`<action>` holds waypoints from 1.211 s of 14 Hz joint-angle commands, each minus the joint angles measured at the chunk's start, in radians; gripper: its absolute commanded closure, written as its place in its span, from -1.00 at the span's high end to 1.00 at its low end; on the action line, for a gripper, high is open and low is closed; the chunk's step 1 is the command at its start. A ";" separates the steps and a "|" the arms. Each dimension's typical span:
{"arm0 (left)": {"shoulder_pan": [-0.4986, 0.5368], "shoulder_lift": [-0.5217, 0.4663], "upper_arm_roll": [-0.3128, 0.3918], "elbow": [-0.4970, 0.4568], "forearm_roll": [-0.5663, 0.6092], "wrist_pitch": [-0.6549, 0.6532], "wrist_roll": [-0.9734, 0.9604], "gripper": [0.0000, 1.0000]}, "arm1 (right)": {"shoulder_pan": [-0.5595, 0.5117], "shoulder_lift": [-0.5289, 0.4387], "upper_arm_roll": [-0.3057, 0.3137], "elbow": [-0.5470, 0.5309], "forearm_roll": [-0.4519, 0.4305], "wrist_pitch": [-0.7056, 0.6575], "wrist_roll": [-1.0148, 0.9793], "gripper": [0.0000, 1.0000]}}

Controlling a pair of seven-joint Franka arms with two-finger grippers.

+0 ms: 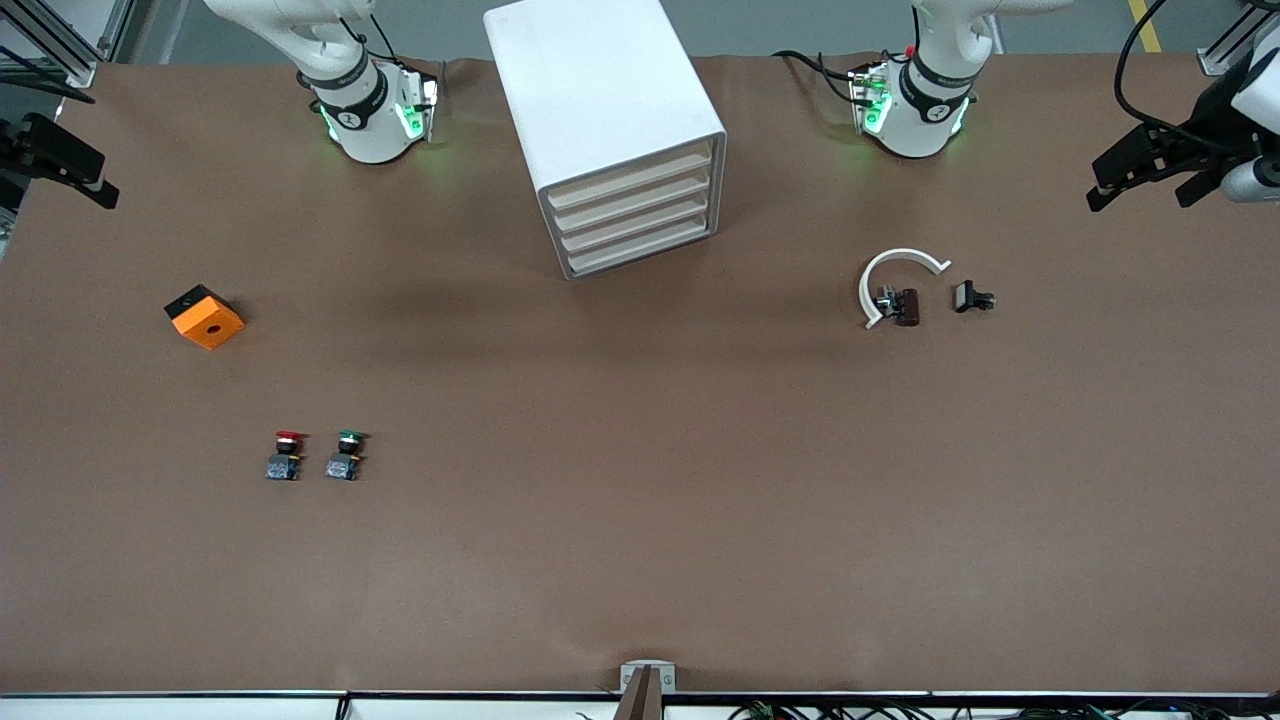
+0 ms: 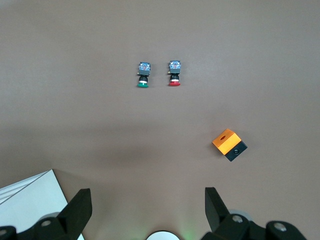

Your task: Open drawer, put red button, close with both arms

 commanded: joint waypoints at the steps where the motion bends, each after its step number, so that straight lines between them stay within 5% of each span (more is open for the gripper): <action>1: 0.000 0.013 0.002 0.029 0.009 -0.022 0.001 1.00 | 0.002 -0.008 0.002 0.005 -0.002 -0.005 0.017 1.00; 11: 0.018 0.057 0.003 -0.011 0.016 -0.131 0.010 1.00 | 0.004 -0.006 0.002 0.005 0.016 -0.001 0.085 1.00; 17: 0.009 0.195 -0.003 -0.129 0.018 0.035 0.003 1.00 | 0.002 -0.005 0.000 0.007 0.035 -0.003 0.080 1.00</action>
